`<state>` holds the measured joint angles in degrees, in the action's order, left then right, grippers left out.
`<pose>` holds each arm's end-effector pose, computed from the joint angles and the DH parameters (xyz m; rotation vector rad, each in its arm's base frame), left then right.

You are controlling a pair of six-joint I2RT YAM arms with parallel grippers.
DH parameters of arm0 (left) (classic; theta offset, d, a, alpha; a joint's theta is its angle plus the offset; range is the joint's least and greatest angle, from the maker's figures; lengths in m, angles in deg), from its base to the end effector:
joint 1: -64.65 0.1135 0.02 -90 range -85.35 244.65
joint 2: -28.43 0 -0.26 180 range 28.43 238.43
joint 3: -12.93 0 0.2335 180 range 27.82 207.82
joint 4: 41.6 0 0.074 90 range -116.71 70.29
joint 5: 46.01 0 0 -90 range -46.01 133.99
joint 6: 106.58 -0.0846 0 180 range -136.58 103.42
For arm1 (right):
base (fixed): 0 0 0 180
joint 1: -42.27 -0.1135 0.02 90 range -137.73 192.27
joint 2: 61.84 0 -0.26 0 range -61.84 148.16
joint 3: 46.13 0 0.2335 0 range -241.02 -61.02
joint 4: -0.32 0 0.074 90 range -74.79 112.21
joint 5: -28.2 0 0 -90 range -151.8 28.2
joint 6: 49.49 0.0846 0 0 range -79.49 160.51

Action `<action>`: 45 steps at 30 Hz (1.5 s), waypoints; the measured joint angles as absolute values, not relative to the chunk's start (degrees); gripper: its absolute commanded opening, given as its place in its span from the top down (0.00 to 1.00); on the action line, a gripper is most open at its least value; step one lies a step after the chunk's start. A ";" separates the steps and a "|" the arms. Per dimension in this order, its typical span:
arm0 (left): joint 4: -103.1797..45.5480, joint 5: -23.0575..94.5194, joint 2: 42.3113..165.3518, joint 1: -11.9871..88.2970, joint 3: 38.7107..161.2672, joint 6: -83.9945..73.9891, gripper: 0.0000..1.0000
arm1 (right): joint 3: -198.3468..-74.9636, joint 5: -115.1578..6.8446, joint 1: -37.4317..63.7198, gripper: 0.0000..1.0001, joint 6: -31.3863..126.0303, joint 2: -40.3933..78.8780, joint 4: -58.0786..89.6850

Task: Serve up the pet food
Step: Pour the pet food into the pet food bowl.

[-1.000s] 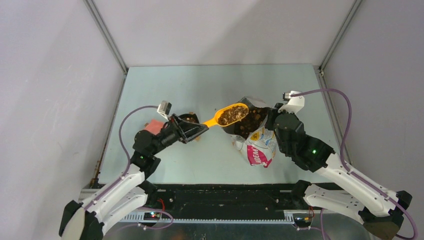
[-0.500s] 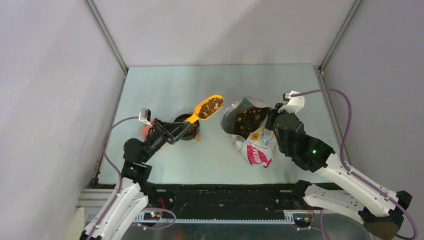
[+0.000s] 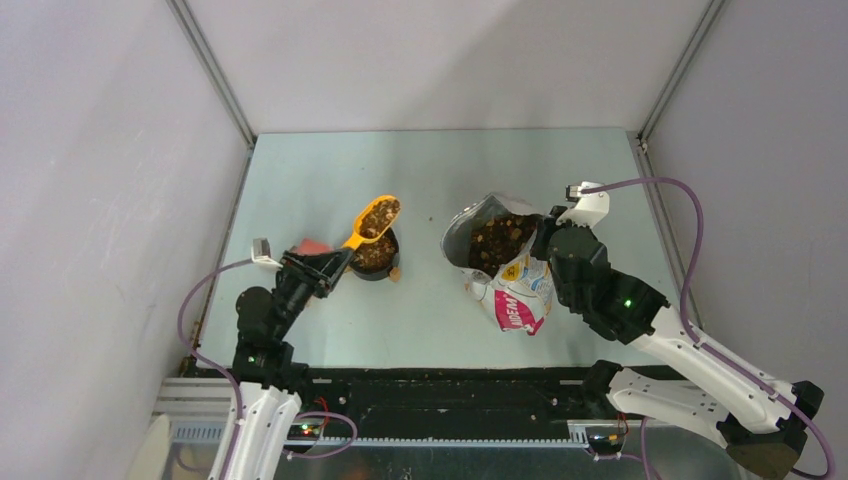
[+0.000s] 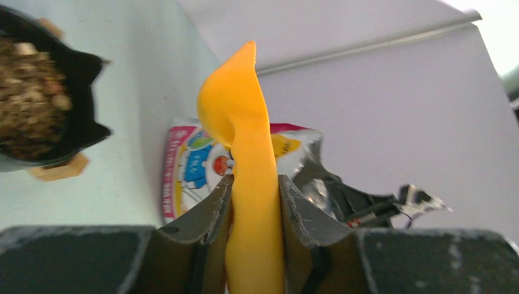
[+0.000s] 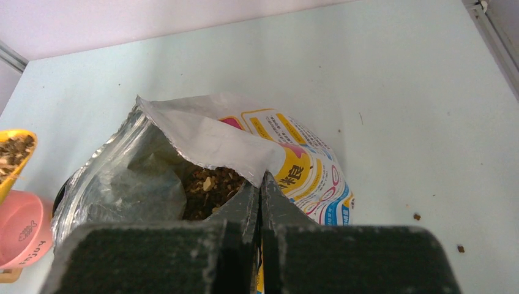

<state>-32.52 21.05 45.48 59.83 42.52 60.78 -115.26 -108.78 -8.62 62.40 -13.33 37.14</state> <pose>0.1477 -0.0455 0.2496 -0.6945 1.5521 -1.4148 0.1696 0.1106 0.3537 0.1100 1.7616 0.1604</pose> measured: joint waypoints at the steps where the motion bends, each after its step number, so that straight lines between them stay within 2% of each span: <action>1: -30.61 21.58 44.85 60.38 42.52 60.02 1.00 | -115.26 -108.89 -8.62 1.00 62.33 -13.31 37.12; 6: -19.84 25.42 42.93 61.17 42.52 56.28 1.00 | -115.26 -109.02 -8.62 1.00 62.29 -13.24 37.10; 16: -8.87 31.92 40.46 61.21 42.76 52.39 1.00 | -115.26 -109.37 -8.60 1.00 61.65 -12.96 36.73; 23: -0.80 36.35 46.56 61.28 48.07 46.86 1.00 | -115.26 -109.39 -8.60 1.00 61.41 -12.89 36.59; 31: 2.67 36.57 56.61 61.32 54.43 40.54 1.00 | -115.26 -109.43 -8.60 1.00 61.41 -12.87 36.57; 45: 11.00 36.57 65.53 61.32 65.16 31.86 1.00 | -115.26 -109.48 -8.60 1.00 61.41 -12.87 36.55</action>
